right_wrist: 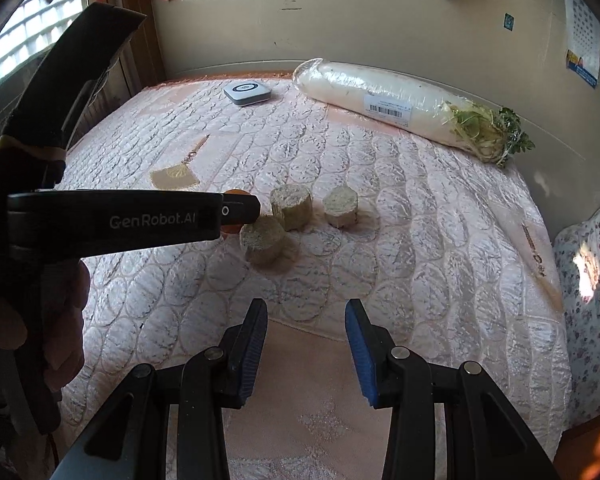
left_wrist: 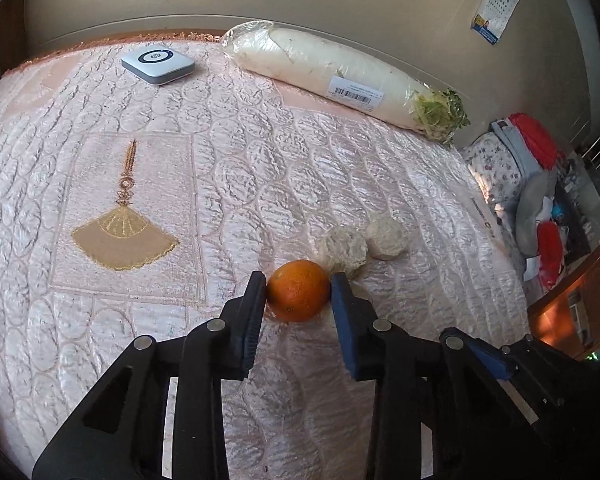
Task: Organize fruits
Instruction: 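Grasp the last orange with the left tool while the right tool grasps a white root chunk, then carry the orange and the root chunk over the striped-rim tray, then open the left tool to drop the orange while the right tool releases the root chunk, then move both open tools back toward the two remaining root chunks, then grasp a white root chunk with the left tool while the right tool grasps the other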
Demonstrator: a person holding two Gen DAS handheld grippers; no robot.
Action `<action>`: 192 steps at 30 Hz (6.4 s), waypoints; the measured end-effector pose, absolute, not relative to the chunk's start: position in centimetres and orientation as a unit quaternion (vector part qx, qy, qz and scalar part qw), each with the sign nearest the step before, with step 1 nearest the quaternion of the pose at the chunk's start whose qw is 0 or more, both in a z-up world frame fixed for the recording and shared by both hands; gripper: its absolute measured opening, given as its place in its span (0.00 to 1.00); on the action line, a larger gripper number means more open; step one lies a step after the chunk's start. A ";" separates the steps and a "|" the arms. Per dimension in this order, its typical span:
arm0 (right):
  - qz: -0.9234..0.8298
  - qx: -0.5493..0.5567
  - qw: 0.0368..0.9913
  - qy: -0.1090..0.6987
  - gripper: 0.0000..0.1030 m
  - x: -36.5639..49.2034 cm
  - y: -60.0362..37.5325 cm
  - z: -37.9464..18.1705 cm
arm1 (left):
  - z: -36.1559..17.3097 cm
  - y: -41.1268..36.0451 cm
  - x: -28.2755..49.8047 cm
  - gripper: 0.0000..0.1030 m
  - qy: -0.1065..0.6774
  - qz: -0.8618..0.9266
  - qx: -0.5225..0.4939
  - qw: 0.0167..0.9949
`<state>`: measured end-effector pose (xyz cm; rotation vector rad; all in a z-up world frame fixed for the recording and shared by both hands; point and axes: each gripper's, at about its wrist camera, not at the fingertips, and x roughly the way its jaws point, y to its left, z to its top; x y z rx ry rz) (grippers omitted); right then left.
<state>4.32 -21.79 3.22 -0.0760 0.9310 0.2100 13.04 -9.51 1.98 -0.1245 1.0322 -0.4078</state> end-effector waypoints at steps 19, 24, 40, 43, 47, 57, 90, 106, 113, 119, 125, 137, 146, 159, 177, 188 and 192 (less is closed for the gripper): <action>0.103 0.007 0.893 0.439 0.38 8.6 -18.8 1.2 | 3.7 -5.1 10.2 0.30 0.470 -0.114 -0.043 0.874; 0.085 0.004 0.898 0.431 0.28 8.7 -18.2 1.3 | 3.9 -3.7 8.7 0.30 0.465 -0.099 -0.038 0.879; 0.120 -0.007 0.918 0.377 0.28 0.4 -12.5 5.9 | 5.2 3.0 1.4 0.30 0.419 -0.026 -0.001 0.908; 0.133 -0.022 0.918 0.372 0.28 -0.4 -10.2 6.3 | 5.6 5.0 0.1 0.30 0.408 -0.008 -0.002 0.913; 0.160 -0.030 0.915 0.369 0.28 -1.3 -7.2 6.5 | 6.0 7.8 -1.2 0.30 0.405 0.011 -0.010 0.914; 0.205 -0.053 0.905 0.368 0.28 -2.0 -1.0 6.6 | 7.0 14.0 -3.5 0.30 0.391 0.061 -0.031 0.918; 0.298 -0.125 0.869 0.375 0.28 -1.3 12.3 5.9 | 4.9 22.9 -6.4 0.30 0.411 0.110 -0.070 0.902; 0.312 -0.134 0.850 0.403 0.28 2.9 15.6 3.9 | 3.7 23.8 -5.9 0.30 0.435 0.101 -0.083 0.891; 0.317 -0.129 0.842 0.417 0.28 4.2 16.6 2.6 | 3.3 24.0 -5.7 0.30 0.444 0.104 -0.086 0.886; 0.319 -0.126 0.837 0.425 0.29 4.3 16.9 2.0 | 3.0 24.3 -5.7 0.31 0.451 0.102 -0.099 0.881; 0.319 -0.106 0.846 0.414 0.35 3.6 15.8 3.0 | 3.2 24.3 -5.8 0.44 0.446 0.107 -0.097 0.883; 0.297 -0.075 0.872 0.382 0.39 1.2 11.3 6.0 | 5.5 22.3 -6.3 0.58 0.416 0.104 -0.086 0.899; 0.253 -0.063 0.885 0.386 0.40 0.8 5.0 5.9 | 6.1 17.6 -5.1 0.58 0.417 0.067 -0.064 0.904; 0.147 -0.032 0.895 0.419 0.41 1.9 -9.4 3.9 | 5.5 5.5 -0.9 0.58 0.443 -0.027 -0.023 0.896; 0.052 -0.024 0.899 0.434 0.41 10.4 -24.0 2.1 | 4.0 -5.8 7.5 0.58 0.475 -0.097 -0.001 0.875; 0.090 -0.081 0.899 0.420 0.39 13.1 -21.7 1.8 | 3.8 -8.4 10.2 0.58 0.473 -0.107 0.008 0.874; 0.106 -0.089 0.896 0.422 0.33 13.4 -21.2 1.7 | 3.5 -8.9 10.5 0.58 0.476 -0.110 0.013 0.873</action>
